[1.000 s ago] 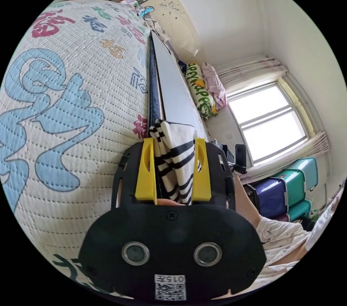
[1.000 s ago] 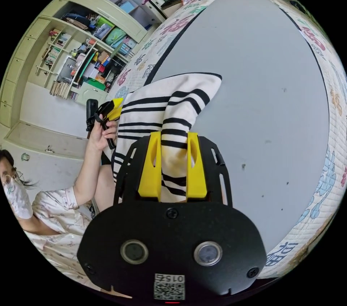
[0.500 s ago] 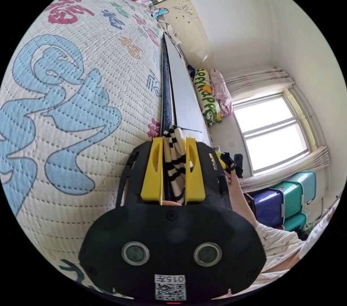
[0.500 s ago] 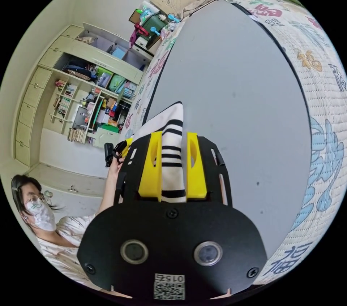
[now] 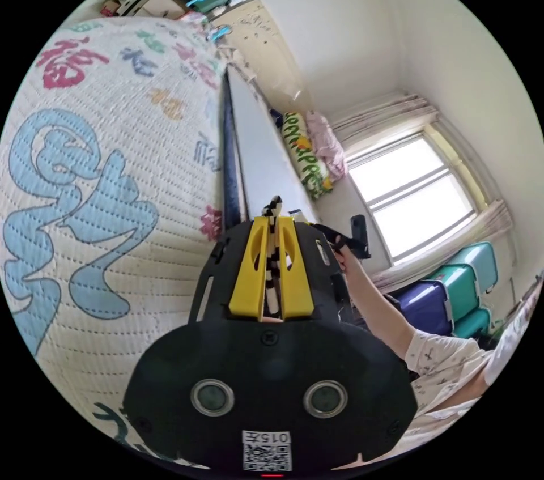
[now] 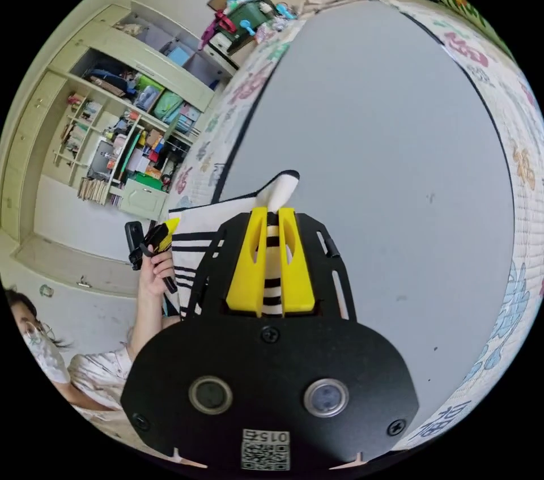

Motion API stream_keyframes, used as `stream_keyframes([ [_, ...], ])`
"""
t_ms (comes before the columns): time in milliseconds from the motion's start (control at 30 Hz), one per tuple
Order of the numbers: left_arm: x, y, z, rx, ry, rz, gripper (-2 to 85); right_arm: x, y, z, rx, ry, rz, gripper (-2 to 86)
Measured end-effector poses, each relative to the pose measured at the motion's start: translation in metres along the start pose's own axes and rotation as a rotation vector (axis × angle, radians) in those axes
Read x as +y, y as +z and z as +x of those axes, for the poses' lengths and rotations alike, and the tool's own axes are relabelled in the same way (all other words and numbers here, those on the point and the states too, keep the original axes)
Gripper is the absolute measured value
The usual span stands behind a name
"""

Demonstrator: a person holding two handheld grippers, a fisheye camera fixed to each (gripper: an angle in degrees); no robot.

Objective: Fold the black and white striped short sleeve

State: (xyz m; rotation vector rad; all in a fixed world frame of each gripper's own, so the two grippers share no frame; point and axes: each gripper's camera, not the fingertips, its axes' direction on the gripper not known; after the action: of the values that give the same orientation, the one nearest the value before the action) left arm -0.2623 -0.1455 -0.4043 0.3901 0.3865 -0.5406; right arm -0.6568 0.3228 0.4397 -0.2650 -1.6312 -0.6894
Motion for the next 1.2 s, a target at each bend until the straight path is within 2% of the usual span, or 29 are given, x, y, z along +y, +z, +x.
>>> stream_keyframes([
  [33,0.011,-0.013,0.019,0.045,0.049,0.052,1.3,0.010,-0.007,-0.021,-0.015,-0.053,0.040,3.8],
  [167,0.084,-0.093,0.109,-0.061,0.309,0.258,0.8,0.048,-0.052,-0.113,-0.155,-0.236,0.156,2.7],
  [300,0.155,-0.195,0.161,0.015,0.399,0.489,0.6,0.085,-0.088,-0.222,-0.350,-0.459,0.238,2.3],
  [367,0.208,-0.262,0.204,-0.079,0.485,0.577,0.4,0.114,-0.094,-0.299,-0.487,-0.606,0.252,2.2],
  [467,0.281,-0.331,0.252,-0.226,0.589,0.629,0.4,0.157,-0.078,-0.391,-0.584,-0.762,0.236,2.1],
  [600,0.370,-0.389,0.285,-0.398,0.643,0.670,0.4,0.208,-0.030,-0.472,-0.742,-0.884,0.163,1.9],
  [667,0.419,-0.413,0.289,-0.482,0.620,0.675,0.5,0.239,0.018,-0.515,-0.830,-0.898,0.062,1.8],
  [833,0.486,-0.438,0.255,-0.608,0.475,0.668,0.6,0.301,0.117,-0.577,-0.871,-0.879,-0.153,1.6],
  [967,0.517,-0.454,0.188,-0.573,0.300,0.715,0.8,0.338,0.173,-0.622,-0.808,-0.896,-0.293,1.6],
  [1100,0.529,-0.469,0.111,-0.526,0.142,0.802,1.7,0.352,0.215,-0.676,-0.729,-0.899,-0.353,1.8],
  [1200,0.543,-0.482,0.022,-0.662,-0.117,0.933,3.8,0.356,0.278,-0.731,-0.607,-0.841,-0.396,2.2],
])
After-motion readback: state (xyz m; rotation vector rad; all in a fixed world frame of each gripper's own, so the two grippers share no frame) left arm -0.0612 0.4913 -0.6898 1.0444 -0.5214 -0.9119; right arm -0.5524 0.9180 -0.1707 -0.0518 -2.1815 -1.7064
